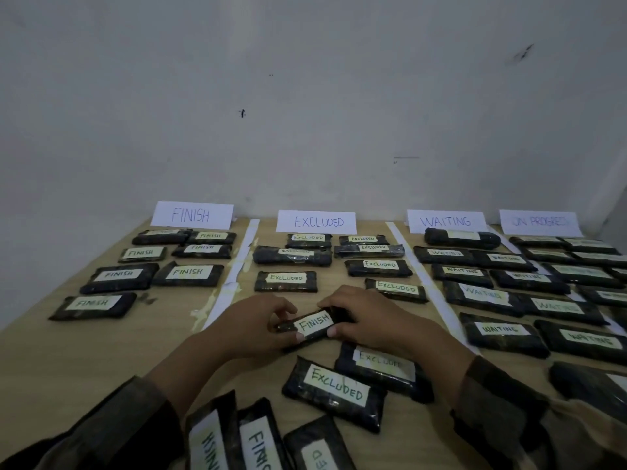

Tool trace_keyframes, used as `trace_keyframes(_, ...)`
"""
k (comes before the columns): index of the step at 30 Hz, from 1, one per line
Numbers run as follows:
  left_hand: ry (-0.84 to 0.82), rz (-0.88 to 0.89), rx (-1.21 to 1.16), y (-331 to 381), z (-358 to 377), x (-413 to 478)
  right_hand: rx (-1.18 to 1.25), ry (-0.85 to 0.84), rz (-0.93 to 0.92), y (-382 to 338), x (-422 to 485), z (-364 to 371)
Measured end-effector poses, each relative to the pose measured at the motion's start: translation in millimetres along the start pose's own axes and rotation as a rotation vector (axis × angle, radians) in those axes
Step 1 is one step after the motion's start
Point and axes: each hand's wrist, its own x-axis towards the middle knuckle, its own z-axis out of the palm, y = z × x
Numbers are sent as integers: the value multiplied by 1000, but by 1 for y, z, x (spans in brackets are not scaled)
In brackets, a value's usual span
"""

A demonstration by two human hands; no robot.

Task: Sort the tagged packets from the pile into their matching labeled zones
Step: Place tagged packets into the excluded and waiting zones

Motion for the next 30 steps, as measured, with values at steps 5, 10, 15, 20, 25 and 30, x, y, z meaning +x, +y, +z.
trace_keyframes(5,40,-33,-129,-6,1,-2,69,112,-10,-10,-5,2)
trace_keyframes(10,68,-51,-247,-13,-4,-6,-17,225,-97,-17,-5,5)
trace_keyframes(15,134,-70,-327,-21,-19,-19,-137,344,-209,-29,3,2)
trace_keyframes(20,258,-105,-194,-38,-38,-44,-196,367,-279,-54,26,-5)
trace_keyframes(25,414,-173,22,-68,-55,-78,-217,366,-314,-84,58,-7)
trace_keyframes(30,414,-280,229,-100,-64,-112,-191,332,-299,-109,91,0)
